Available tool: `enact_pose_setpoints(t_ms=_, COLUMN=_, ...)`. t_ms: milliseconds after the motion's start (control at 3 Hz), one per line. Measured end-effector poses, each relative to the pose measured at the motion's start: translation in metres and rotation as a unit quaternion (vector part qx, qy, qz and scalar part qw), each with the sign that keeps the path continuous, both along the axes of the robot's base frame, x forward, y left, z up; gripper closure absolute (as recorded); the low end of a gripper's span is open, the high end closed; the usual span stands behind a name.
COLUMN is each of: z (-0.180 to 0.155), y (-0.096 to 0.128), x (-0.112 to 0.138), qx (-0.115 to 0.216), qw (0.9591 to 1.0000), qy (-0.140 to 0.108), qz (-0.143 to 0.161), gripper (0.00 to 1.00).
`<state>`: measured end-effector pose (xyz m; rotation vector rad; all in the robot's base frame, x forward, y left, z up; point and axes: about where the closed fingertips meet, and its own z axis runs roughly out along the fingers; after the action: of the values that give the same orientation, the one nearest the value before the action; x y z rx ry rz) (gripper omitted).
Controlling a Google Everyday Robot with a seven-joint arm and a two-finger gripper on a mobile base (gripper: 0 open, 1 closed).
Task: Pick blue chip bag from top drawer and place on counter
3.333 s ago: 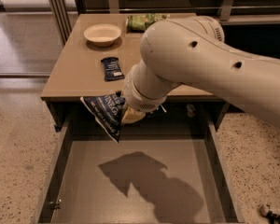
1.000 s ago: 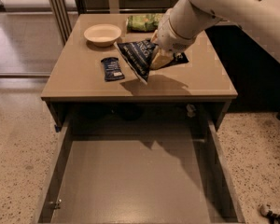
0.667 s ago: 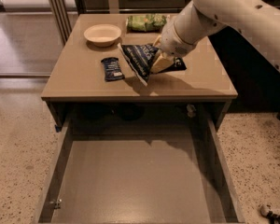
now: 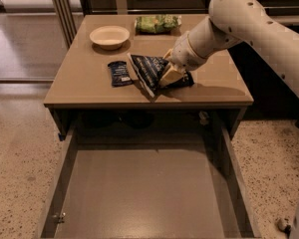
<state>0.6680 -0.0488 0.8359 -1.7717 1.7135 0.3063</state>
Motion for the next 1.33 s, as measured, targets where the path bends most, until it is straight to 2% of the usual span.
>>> enact_pose_setpoints(t_ms=333, z=-0.0009, y=0.0003, x=0.0001, qx=0.001, qw=1.0000, qy=0.001, qz=0.000, gripper=0.81)
enact_pose_setpoints(t_ms=667, z=-0.0009, y=0.0003, x=0.0001, qx=0.001, qw=1.0000, qy=0.001, qz=0.000, gripper=0.58)
enact_pose_setpoints(t_ms=1000, z=-0.0009, y=0.0004, x=0.0001, qx=0.001, qw=1.0000, qy=0.001, qz=0.000, gripper=0.27)
enact_pose_setpoints(t_ms=1333, z=-0.0010, y=0.0004, x=0.0001, qx=0.001, qw=1.0000, qy=0.001, qz=0.000, gripper=0.04)
